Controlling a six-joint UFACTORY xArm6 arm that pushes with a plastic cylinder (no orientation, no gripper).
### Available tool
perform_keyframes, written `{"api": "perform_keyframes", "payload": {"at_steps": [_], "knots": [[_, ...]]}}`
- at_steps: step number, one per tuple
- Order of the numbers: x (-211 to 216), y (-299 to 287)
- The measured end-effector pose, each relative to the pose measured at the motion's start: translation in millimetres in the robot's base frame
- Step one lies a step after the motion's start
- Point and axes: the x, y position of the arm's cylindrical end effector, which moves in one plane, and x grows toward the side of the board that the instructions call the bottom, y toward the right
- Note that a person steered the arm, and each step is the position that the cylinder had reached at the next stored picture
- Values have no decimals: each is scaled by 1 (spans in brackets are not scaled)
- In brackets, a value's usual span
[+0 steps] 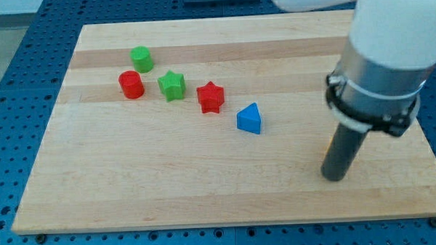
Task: Push blue triangle up a bit
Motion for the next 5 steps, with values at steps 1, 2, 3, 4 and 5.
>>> {"api": "perform_keyframes", "payload": {"at_steps": [1,2,3,4,5], "knots": [[-6,6],[-41,8],[-55,10],[-19,-81],[-23,-159]]}}
